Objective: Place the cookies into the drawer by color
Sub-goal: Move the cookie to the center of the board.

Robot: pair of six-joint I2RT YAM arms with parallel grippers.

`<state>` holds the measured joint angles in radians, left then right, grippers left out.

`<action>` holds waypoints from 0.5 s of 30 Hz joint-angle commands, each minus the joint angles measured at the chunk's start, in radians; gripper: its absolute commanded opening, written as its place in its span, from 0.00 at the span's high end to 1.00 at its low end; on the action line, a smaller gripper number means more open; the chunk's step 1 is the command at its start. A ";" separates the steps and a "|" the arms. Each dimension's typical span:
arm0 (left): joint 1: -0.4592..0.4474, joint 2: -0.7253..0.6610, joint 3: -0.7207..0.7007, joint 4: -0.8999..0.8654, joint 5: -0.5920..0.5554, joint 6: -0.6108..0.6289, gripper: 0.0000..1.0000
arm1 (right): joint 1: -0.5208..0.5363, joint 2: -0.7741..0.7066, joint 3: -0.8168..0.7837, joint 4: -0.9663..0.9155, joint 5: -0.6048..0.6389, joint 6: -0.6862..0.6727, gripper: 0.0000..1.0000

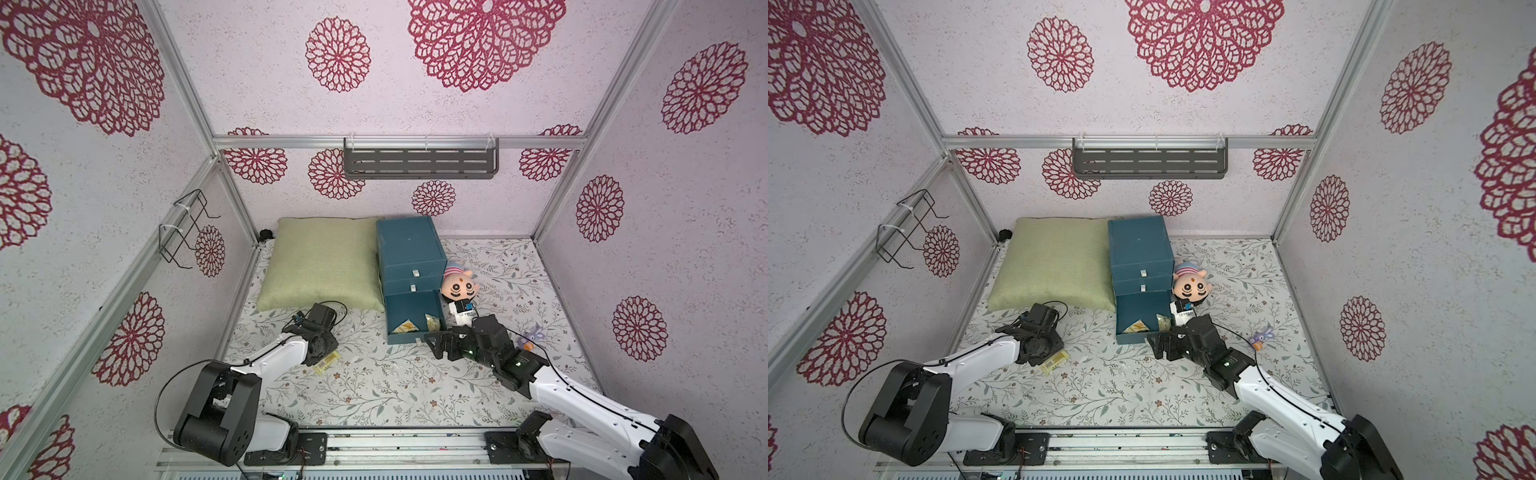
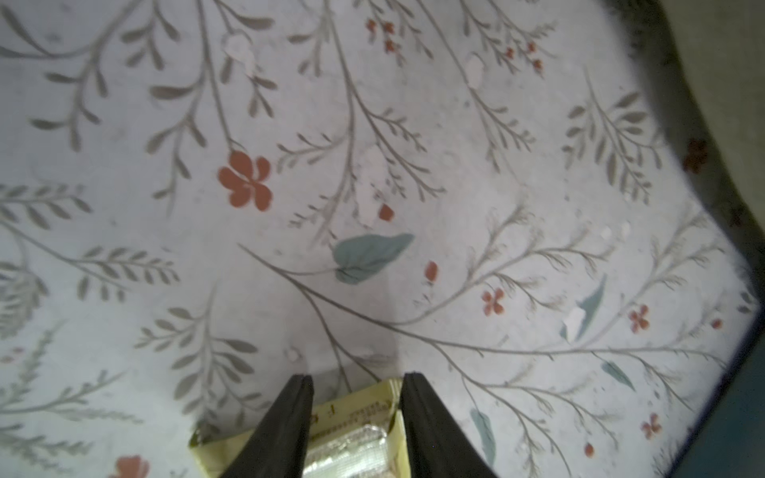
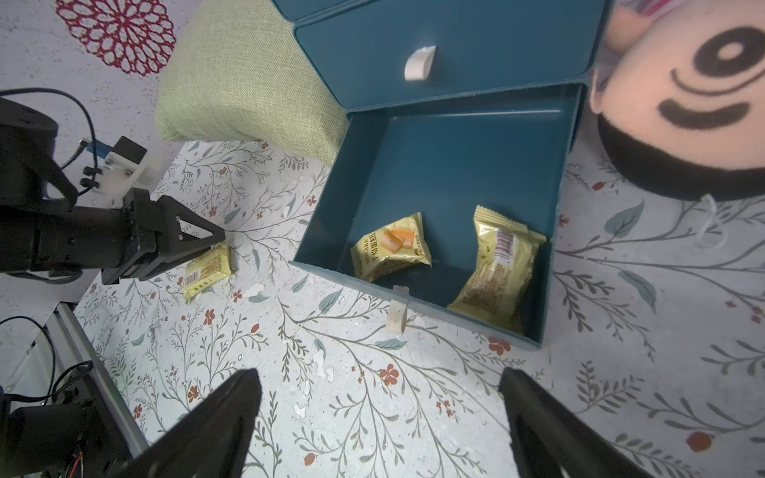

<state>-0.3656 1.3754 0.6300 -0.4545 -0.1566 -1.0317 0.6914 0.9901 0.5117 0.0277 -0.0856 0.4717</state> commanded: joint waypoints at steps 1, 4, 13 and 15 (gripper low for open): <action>-0.084 -0.012 -0.004 0.038 0.010 -0.077 0.57 | -0.004 -0.021 -0.005 0.030 -0.016 0.016 0.04; -0.191 0.006 0.006 0.063 -0.001 -0.123 0.56 | -0.004 -0.026 -0.010 0.030 -0.015 0.021 0.05; -0.431 0.085 0.118 0.046 -0.058 -0.208 0.55 | -0.003 -0.053 -0.034 0.028 -0.030 0.031 0.05; -0.454 0.080 0.134 0.035 -0.070 -0.208 0.54 | -0.001 -0.056 -0.041 0.035 -0.044 0.028 0.05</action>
<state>-0.7906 1.4555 0.7349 -0.4232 -0.1890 -1.2118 0.6914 0.9565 0.4751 0.0334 -0.0971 0.4908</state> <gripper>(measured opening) 0.458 0.946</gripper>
